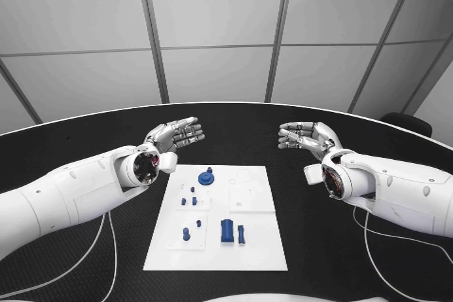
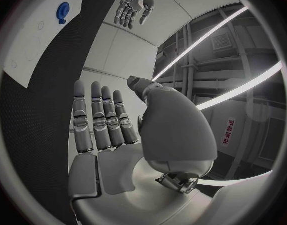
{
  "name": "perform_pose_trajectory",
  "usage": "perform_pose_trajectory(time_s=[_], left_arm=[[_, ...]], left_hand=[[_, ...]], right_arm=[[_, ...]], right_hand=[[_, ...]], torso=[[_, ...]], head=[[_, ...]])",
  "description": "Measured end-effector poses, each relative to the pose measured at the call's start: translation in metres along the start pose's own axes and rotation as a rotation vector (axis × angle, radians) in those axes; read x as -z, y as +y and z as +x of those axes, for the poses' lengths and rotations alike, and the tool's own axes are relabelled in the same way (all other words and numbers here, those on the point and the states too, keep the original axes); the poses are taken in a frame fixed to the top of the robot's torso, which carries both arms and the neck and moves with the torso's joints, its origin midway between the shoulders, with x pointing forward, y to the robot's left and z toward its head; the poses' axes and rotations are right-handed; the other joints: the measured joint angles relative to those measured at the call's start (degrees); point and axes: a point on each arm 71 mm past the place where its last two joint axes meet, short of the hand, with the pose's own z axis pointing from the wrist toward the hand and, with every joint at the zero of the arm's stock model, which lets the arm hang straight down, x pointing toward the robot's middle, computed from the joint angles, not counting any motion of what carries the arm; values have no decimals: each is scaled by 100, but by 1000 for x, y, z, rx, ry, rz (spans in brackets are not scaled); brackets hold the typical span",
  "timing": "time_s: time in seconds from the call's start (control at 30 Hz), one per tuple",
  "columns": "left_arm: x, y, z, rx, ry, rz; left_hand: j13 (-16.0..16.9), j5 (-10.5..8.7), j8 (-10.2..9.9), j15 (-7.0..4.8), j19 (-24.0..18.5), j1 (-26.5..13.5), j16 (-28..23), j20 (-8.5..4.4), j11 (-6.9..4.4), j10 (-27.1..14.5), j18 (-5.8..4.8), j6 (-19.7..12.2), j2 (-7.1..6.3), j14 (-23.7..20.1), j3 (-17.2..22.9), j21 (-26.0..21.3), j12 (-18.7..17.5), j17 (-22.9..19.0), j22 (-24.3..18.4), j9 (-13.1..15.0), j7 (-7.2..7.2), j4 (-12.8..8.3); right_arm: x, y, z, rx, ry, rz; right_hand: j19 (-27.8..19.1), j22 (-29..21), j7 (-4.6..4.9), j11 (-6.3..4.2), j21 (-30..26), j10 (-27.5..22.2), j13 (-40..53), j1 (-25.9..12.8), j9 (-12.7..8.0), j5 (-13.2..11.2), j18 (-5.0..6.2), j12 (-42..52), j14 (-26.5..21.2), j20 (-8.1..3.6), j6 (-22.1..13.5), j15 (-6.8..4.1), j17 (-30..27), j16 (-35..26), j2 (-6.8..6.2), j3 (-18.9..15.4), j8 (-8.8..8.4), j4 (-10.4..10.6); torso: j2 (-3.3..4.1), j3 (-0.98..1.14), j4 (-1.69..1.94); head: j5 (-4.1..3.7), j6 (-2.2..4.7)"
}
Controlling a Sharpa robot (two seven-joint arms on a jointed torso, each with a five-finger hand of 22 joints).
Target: Assemble the parts on the task board
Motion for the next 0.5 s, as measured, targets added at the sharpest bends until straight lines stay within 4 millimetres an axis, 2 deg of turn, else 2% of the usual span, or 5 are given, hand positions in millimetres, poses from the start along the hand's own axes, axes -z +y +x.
perform_pose_trajectory(time_s=[0.07,0.13,0.27,0.37,0.5], left_arm=[[-2,2,1,4,-19,2],[-3,3,3,3,-18,0],[0,3,2,-9,-22,6],[3,4,4,-24,-33,13],[8,7,10,-61,-58,31]], left_hand=[[0,0,-17,25,0,27,-137,0,18,-18,0,0,27,-25,-17,-66,-65,0,3,-24,0,20],[-67,-170,-231,-172,-780,-345,-565,-315,-198,-1051,-225,-905,227,-838,-595,-234,-181,-76,-54,-306,-157,-86],[-206,-498,-636,-601,-2452,-1442,-1364,-968,-674,-3157,-542,-2761,603,-2467,-1718,-544,-378,-222,-201,-868,-521,-309],[-258,-616,-780,-756,-3062,-2031,-1649,-1204,-848,-3920,-621,-3435,738,-3056,-2123,-653,-446,-277,-253,-1072,-653,-389],[-312,-733,-939,-919,-3715,-4577,-1959,-1452,-1033,-4742,-713,-4160,881,-3686,-2560,-780,-512,-333,-309,-1290,-796,-477]], right_arm=[[-4,0,-1,-8,-5,-4],[-5,-1,-1,-6,-7,-4],[0,0,4,-13,-12,-5],[2,1,10,-22,-23,-9],[9,5,24,-44,-49,-15]], right_hand=[[172,-171,11,-21,0,67,-190,12,-73,0,-1,-78,191,-19,49,-22,-86,-28,36,-6,-39,-42],[-69,-672,-167,-163,-47,-235,-412,-376,-574,-226,-90,-189,-71,-262,-861,-138,-490,-300,304,-518,-161,-195],[-2247,-1656,-580,-482,-211,-1866,-784,-1442,-1619,-710,-512,-378,-2233,-720,-2924,-367,-1311,-838,734,-1648,-406,-471],[-3283,-1983,-717,-588,-265,-3111,-904,-1948,-1967,-869,-630,-440,-3267,-878,-3612,-443,-1585,-1017,878,-2023,-489,-562],[-4553,-2377,-884,-714,-309,-4707,-1049,-4306,-2388,-1061,-761,-507,-4541,-1066,-4440,-540,-1915,-1230,1052,-2476,-578,-674]], torso=[[-20,-1,-1],[-25,-1,-1],[-10,7,20],[24,26,72],[107,85,216]], head=[[14,38],[19,49],[18,69],[16,143],[20,328]])
